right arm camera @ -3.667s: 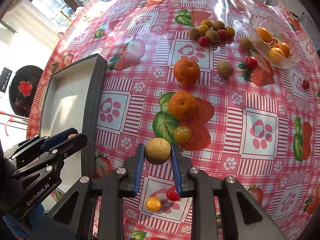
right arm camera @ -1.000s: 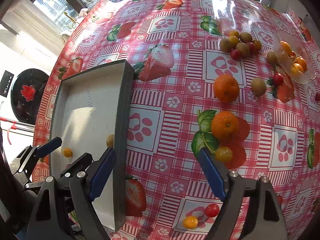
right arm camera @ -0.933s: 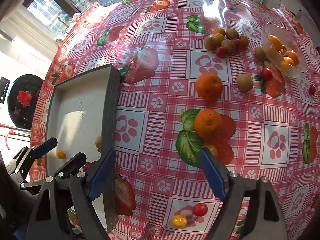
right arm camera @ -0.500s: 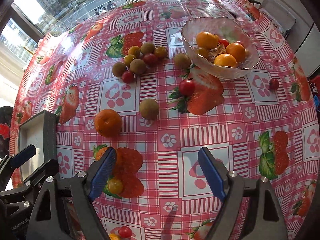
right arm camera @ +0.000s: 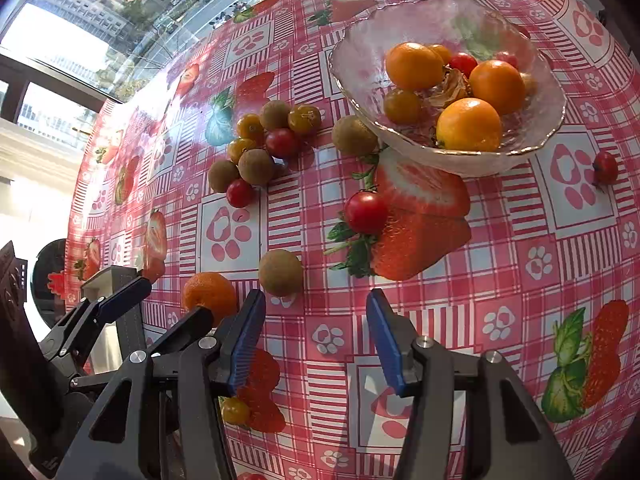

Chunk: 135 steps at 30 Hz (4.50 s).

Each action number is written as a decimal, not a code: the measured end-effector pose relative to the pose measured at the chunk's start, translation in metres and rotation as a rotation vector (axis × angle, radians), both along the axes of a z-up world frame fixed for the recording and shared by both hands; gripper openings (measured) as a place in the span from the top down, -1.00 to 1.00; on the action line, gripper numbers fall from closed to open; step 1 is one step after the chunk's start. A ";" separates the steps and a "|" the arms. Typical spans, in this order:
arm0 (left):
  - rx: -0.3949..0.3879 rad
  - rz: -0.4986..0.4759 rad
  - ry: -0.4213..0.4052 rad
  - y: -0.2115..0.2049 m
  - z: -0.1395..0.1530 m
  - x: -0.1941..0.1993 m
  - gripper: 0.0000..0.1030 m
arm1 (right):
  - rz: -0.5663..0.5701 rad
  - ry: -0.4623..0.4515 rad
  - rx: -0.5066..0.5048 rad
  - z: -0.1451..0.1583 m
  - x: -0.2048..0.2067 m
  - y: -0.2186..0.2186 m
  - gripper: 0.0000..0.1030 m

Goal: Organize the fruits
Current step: 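Grasp a mandarin orange with the left tool while the right tool grasps a kiwi, then carry the orange and kiwi into the grey tray and open both tools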

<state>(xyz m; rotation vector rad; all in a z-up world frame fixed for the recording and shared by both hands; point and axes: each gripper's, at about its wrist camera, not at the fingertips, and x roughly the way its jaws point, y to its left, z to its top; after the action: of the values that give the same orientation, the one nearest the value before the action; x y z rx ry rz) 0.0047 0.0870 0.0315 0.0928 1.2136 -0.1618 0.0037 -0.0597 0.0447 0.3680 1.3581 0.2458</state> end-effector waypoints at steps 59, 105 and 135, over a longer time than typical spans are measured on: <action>-0.123 0.202 -0.027 0.114 0.040 -0.076 0.21 | 0.171 0.002 0.030 0.038 -0.037 0.108 0.45; -0.009 0.411 0.047 0.241 -0.011 -0.105 0.21 | 0.483 0.020 -0.080 0.001 -0.043 0.279 0.44; 0.074 0.246 0.017 0.170 0.022 -0.109 -0.35 | 0.269 -0.019 -0.052 0.036 -0.057 0.180 -0.67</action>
<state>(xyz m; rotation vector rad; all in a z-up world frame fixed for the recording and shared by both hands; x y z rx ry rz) -0.1041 0.2570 0.0533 0.0061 1.2377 0.0975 -0.0529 0.1206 0.0805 0.1377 1.3921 0.4345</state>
